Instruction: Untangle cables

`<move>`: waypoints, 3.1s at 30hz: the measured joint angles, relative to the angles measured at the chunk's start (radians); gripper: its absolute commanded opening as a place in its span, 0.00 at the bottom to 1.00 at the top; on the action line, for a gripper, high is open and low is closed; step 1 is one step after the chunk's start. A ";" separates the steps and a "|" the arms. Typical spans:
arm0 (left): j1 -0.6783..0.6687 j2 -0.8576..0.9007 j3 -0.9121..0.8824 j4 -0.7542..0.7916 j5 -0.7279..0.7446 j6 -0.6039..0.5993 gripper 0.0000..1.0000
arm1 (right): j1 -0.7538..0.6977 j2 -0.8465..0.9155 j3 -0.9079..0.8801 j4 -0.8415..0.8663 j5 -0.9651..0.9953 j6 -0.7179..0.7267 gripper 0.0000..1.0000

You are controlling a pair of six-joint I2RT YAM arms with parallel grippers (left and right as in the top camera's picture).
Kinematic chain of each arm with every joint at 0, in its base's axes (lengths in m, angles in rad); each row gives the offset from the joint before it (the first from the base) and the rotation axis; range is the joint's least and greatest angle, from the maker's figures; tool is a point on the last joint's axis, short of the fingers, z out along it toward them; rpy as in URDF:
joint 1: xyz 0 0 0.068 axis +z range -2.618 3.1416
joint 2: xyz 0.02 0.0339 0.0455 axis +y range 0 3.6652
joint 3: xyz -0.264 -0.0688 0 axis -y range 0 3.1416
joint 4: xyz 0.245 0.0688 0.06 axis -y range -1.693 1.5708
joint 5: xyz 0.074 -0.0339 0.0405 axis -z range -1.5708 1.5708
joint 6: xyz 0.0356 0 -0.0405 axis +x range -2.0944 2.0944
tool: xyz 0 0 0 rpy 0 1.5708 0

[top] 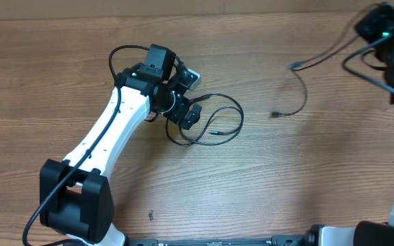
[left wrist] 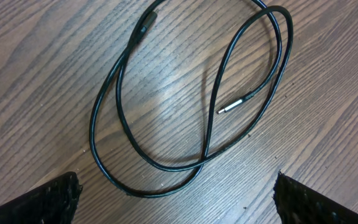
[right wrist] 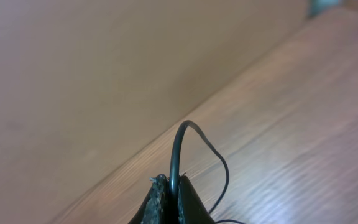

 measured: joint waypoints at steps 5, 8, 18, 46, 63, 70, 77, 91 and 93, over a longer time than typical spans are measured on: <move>0.000 0.000 0.000 0.000 0.000 0.000 1.00 | -0.163 0.104 -0.002 -0.008 0.007 0.000 0.04; 0.000 0.000 0.000 0.000 0.000 0.000 1.00 | -0.230 0.200 -0.008 0.016 0.010 0.000 0.04; 0.000 0.000 0.000 0.000 0.000 0.000 1.00 | -0.410 0.349 -0.011 0.137 0.030 -0.008 0.04; 0.000 0.000 0.000 0.000 0.000 0.000 1.00 | -0.702 0.536 -0.011 0.269 -0.005 -0.079 1.00; 0.000 0.000 0.000 0.000 0.000 0.000 1.00 | -0.610 0.382 -0.013 0.039 -0.493 -0.207 1.00; 0.000 0.000 0.000 0.000 0.000 0.000 1.00 | -0.376 0.192 -0.013 -0.109 -0.481 -0.251 1.00; 0.000 0.000 0.000 0.000 -0.001 0.000 1.00 | -0.064 0.187 -0.013 -0.248 -0.472 -0.262 1.00; 0.000 0.000 0.000 0.000 0.000 0.000 0.99 | 0.445 0.187 -0.017 -0.517 -0.270 -0.263 1.00; 0.000 0.000 0.000 0.000 0.000 0.000 1.00 | 0.468 0.187 -0.038 -0.514 -0.256 -0.263 1.00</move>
